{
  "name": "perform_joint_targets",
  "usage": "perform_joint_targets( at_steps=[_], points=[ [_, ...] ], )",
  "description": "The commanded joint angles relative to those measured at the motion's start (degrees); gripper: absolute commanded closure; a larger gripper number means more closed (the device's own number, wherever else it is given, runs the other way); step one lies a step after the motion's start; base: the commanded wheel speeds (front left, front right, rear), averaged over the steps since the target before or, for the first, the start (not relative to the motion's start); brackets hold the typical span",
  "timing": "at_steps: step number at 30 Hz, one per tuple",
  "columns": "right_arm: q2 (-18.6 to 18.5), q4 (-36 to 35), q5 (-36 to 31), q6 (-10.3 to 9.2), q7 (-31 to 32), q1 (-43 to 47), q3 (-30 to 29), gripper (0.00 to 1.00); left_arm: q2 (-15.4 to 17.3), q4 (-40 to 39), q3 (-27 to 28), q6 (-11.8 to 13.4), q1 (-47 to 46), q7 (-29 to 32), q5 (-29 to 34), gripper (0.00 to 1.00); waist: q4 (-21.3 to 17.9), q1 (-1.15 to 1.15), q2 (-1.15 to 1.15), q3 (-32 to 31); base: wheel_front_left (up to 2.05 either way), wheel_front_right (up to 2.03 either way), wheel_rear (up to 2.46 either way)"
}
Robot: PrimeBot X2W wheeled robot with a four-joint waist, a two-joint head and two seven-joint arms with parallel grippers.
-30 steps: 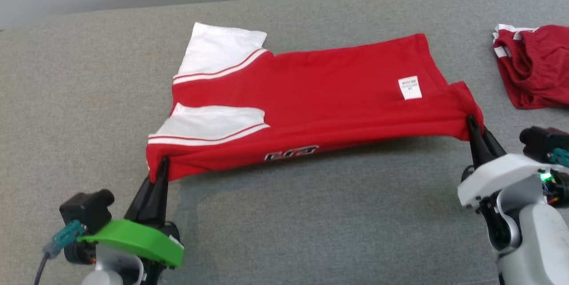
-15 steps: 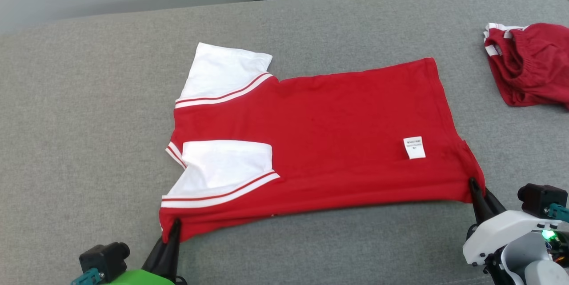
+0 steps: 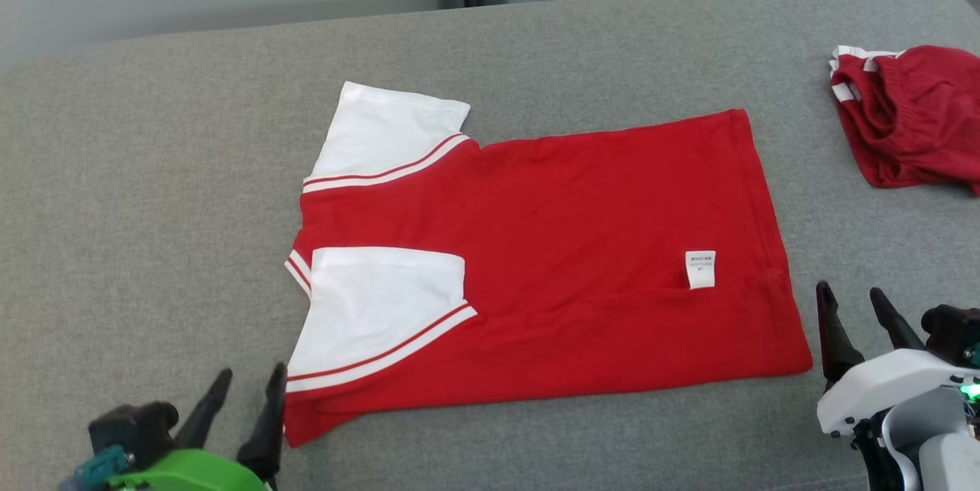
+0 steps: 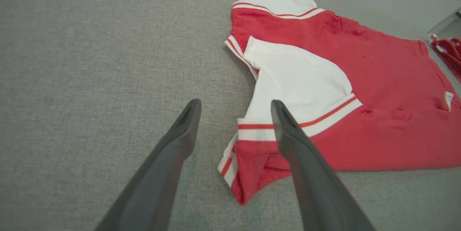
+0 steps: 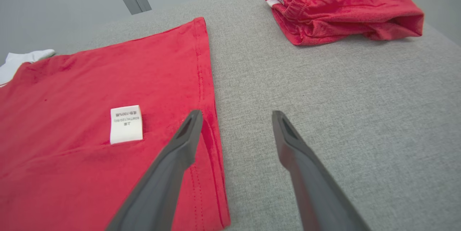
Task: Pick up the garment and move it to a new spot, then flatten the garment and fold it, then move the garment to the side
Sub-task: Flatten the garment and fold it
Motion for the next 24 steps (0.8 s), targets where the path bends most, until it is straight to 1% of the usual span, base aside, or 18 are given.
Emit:
perform_joint_targets(
  at_steps=[1,5,6,9,12,14,17,21,24],
  points=[
    [-0.2,-0.28,-0.63,-0.1,-0.34,-0.91,0.04,0.0,1.48,-0.85,0.44,-0.12,-2.67,0.54,0.75,0.0,-0.11,0.0,0.0,0.03,0.0,0.0,0.0],
    [-0.19,-1.22,-1.26,-0.1,-0.09,-3.08,1.11,0.0,4.94,-2.33,0.55,-1.07,-9.24,2.9,3.13,0.0,-0.67,0.0,0.0,1.02,0.0,0.0,0.0],
    [-0.19,-1.49,-1.51,-0.1,0.13,-3.75,1.55,0.0,6.19,-2.53,0.21,-1.57,-11.95,3.88,4.03,0.0,-0.91,0.0,0.0,1.48,0.0,0.0,0.0],
    [-0.19,-2.07,-1.95,-0.1,0.46,-6.01,3.24,0.0,8.24,-2.74,-0.52,-2.7,-19.87,7.02,5.16,0.0,-1.9,0.0,0.0,3.22,0.0,0.0,0.0],
    [-0.2,-2.39,-2.16,-0.1,0.7,-8.59,5.37,0.0,10.05,-1.16,-1.2,-3.8,-27.87,10.23,5.3,0.0,-3.4,0.0,0.0,5.55,0.0,0.0,0.0],
    [-0.19,-2.1,-1.98,-0.1,0.59,-10.5,6.86,0.0,10.63,0.85,-2.15,-4.52,-32.84,13.16,4.05,0.0,-4.62,0.0,0.0,7.16,0.0,0.0,0.0],
    [-0.2,-1.82,-1.63,-0.1,0.25,-13.29,9.07,0.0,12.93,4.09,-2.57,-5.19,-40.27,16.58,3.29,0.0,-6.61,0.0,0.0,9.92,0.0,0.0,0.0],
    [-0.19,-1.54,-1.22,-0.1,-0.57,-16.67,11.13,0.0,15.01,9.19,-4.51,-5.77,-49.04,19.48,3.17,0.0,-9.02,0.0,0.0,13.81,0.0,0.0,0.0],
    [-0.17,-1.21,-1.37,-0.1,-0.89,-18.4,11.92,0.0,15.96,12.98,-6.08,-5.96,-53.4,21.04,2.85,0.0,-10.37,0.0,0.0,16.18,0.0,0.0,0.0]
  ],
)
